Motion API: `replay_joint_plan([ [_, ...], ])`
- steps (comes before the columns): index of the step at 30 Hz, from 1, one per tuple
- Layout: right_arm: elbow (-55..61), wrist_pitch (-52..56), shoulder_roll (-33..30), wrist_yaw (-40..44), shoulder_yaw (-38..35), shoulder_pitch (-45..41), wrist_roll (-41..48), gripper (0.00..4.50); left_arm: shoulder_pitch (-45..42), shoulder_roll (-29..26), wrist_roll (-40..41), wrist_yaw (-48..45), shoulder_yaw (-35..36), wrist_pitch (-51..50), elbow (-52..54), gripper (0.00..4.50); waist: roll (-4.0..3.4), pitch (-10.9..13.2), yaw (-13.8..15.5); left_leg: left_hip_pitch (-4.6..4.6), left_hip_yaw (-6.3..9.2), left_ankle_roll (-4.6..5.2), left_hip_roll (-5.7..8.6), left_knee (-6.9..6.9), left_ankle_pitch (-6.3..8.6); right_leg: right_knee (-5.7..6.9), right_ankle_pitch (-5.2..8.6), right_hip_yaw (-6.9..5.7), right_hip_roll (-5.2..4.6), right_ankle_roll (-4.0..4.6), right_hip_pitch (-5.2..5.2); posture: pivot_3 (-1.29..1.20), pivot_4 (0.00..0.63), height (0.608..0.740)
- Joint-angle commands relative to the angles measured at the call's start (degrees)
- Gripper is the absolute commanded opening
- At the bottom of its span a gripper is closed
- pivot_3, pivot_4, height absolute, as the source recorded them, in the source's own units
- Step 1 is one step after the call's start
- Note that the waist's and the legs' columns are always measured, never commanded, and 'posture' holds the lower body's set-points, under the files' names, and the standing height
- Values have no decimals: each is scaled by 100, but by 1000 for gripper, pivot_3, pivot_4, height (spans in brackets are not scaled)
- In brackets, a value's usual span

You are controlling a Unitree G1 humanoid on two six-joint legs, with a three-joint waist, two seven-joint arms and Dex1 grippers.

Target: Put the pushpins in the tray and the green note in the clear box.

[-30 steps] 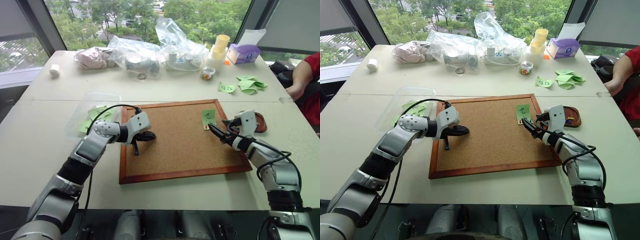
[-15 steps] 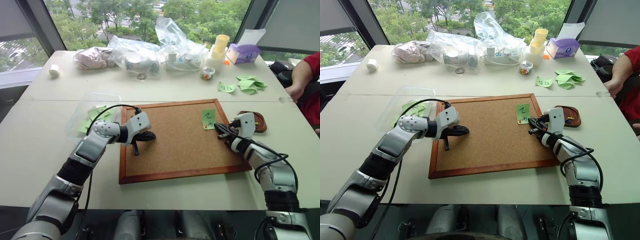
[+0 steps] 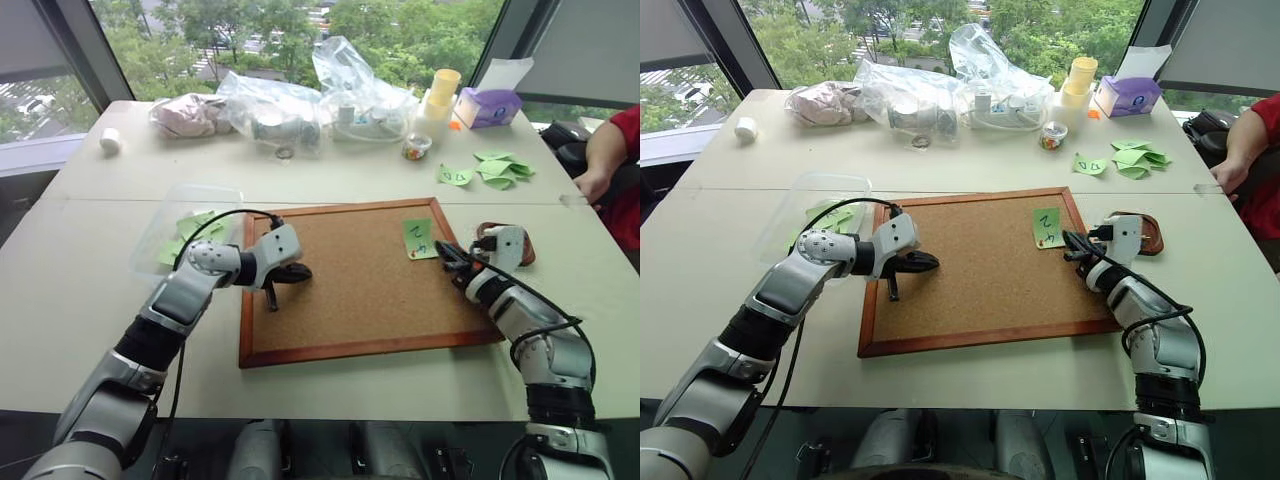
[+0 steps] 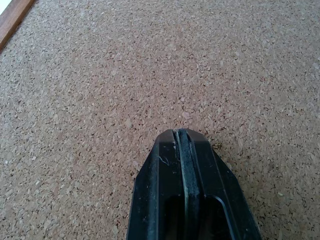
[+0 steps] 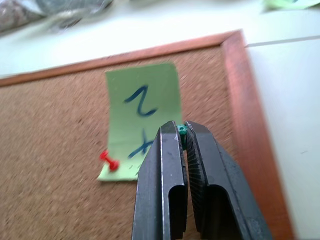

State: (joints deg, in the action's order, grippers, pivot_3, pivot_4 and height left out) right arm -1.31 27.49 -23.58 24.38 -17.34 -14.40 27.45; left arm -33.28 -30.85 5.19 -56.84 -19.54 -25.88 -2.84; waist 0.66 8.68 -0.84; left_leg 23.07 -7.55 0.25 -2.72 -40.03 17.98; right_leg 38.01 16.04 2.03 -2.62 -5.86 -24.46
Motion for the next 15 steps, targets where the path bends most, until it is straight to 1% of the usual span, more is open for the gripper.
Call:
replay_joint_plan([
  [1, 290, -69, -37, -34, -158, -103, 108, 82, 111, -21, -57, -42, -58, -75, 91, 0, 0, 0, 0, -1, 0, 0, 0, 0, 0, 0, 0, 0, 1, 0, 0, 0, 150, 735],
  [5, 277, -132, -71, -105, -262, -226, 106, 82, 145, -22, -62, -54, -65, -96, 131, 0, 0, 0, -1, -1, 0, 0, 0, 1, 0, 0, 0, 0, 1, 0, 0, 0, 150, 735],
  [7, 115, -324, -90, -370, -546, -407, 84, 82, 150, -19, -60, -63, -72, -99, 158, 0, 0, 0, -1, -1, 0, 0, 0, 1, 0, 0, 0, 0, 0, 0, 0, 0, 150, 735],
  [12, -773, -645, -526, -1105, -732, -745, -645, 82, 130, -22, -63, -77, -68, -94, 159, 0, 0, 0, 5, 0, 0, 0, 0, 1, 0, -1, 0, 0, -1, 0, 0, 0, 150, 735],
  [15, -1285, -706, -697, -1235, -660, -893, -888, 82, 118, -16, -76, -86, -74, -65, 132, 0, 0, 0, -8, 0, -3, 1, 1, 2, 0, -2, 0, 0, -1, 0, 0, 0, 150, 735],
])
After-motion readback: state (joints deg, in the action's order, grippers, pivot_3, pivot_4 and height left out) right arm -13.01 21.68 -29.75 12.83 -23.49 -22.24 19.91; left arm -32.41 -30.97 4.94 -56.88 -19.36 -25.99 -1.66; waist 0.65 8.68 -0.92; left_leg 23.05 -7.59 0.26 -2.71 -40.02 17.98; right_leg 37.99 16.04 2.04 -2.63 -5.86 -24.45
